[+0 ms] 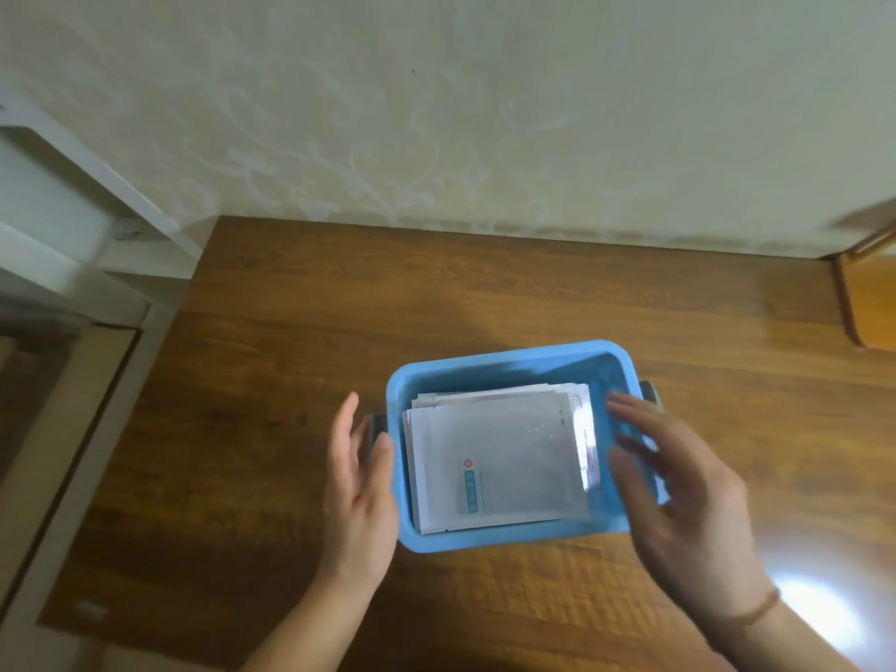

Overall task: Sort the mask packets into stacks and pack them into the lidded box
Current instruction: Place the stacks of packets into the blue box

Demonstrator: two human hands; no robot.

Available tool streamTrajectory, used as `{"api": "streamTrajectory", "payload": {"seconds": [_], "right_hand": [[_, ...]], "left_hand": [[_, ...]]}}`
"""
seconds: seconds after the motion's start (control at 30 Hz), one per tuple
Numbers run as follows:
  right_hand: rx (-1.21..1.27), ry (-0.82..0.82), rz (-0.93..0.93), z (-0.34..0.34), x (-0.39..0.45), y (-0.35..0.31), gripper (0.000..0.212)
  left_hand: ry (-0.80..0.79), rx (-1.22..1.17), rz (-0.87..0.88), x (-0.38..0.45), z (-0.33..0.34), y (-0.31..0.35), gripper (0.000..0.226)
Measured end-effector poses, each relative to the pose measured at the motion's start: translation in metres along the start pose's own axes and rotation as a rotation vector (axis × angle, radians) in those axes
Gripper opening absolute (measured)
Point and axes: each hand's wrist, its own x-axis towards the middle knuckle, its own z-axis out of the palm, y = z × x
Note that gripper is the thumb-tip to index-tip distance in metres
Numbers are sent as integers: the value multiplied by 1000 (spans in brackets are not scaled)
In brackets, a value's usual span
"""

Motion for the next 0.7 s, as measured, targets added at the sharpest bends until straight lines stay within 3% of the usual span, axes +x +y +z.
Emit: {"api": "streamTrajectory", "payload": {"seconds": [0.07, 0.17, 0.27, 0.6, 0.7], "right_hand": [[116, -162, 215, 11, 1, -11, 35], [117, -252, 515, 21, 19, -8, 43], [317, -321, 712, 27, 34, -4, 33], [261, -435, 676, 44, 32, -7, 16], [216, -444, 677, 44, 33, -6, 23]], "left_hand": [[-19, -11, -68, -1, 3, 4, 55], [-3, -64, -158, 8, 4, 3, 47], [-29, 0, -263, 16, 4, -3, 43], [18, 109, -208, 14, 13, 3, 42], [22, 102, -220, 15, 11, 2, 40]]}}
